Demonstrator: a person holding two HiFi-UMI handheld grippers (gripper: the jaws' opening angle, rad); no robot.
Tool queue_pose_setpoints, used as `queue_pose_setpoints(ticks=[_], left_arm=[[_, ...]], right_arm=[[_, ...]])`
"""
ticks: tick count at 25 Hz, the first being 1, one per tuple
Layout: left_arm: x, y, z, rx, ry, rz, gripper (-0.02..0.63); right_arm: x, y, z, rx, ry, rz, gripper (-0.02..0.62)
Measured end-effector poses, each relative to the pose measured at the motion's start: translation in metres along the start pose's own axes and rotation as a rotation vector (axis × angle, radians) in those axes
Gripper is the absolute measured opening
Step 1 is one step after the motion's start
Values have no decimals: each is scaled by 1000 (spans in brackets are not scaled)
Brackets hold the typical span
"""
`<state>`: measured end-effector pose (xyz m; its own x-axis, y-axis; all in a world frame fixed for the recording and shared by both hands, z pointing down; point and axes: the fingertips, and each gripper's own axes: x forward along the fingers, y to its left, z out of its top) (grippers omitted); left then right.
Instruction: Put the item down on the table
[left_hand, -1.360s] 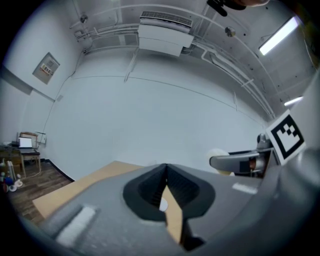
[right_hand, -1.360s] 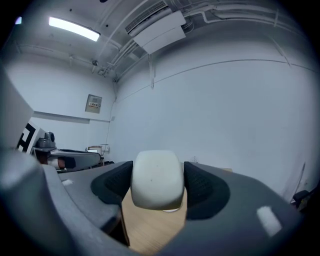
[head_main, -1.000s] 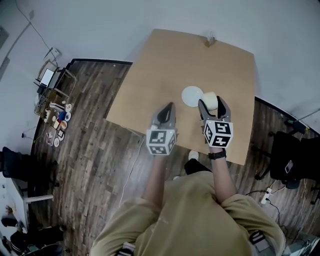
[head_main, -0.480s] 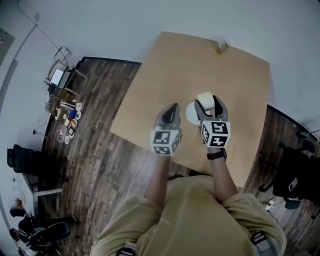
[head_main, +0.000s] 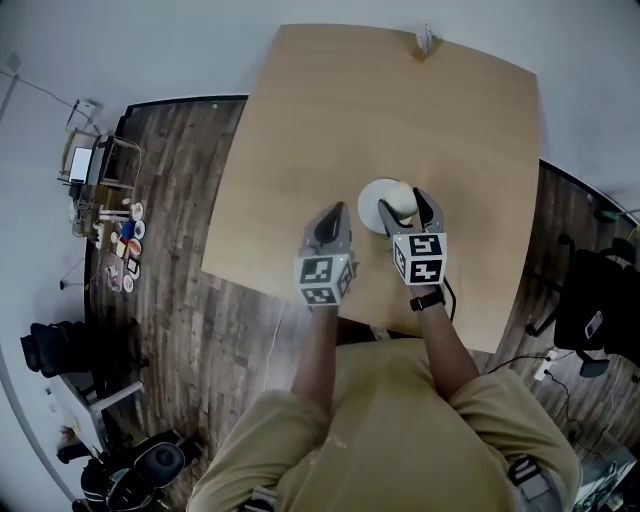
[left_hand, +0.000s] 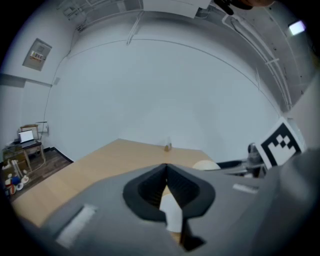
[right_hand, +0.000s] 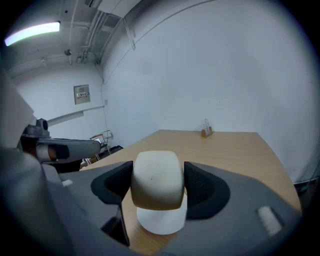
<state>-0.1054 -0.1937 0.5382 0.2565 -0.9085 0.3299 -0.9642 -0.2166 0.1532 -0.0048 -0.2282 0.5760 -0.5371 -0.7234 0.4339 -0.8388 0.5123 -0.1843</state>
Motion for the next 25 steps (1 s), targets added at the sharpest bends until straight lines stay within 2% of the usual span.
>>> queue_pose_setpoints(ticks=[4,10,18,25], left_arm=[[25,13,-23,-20,72,-45,2],[52,27,-56,-45,170,-103,2],[81,45,-88,-83,250,-129,2],[90,63,-96,-102,279,-121,2]], right_arm=[[26,14,-45,-10,85,-20,322],[62,10,-101,10,226,-75,322],[99,-19,-126,42,284,-127,322],[124,-17,-141,-37,360,-103,322]])
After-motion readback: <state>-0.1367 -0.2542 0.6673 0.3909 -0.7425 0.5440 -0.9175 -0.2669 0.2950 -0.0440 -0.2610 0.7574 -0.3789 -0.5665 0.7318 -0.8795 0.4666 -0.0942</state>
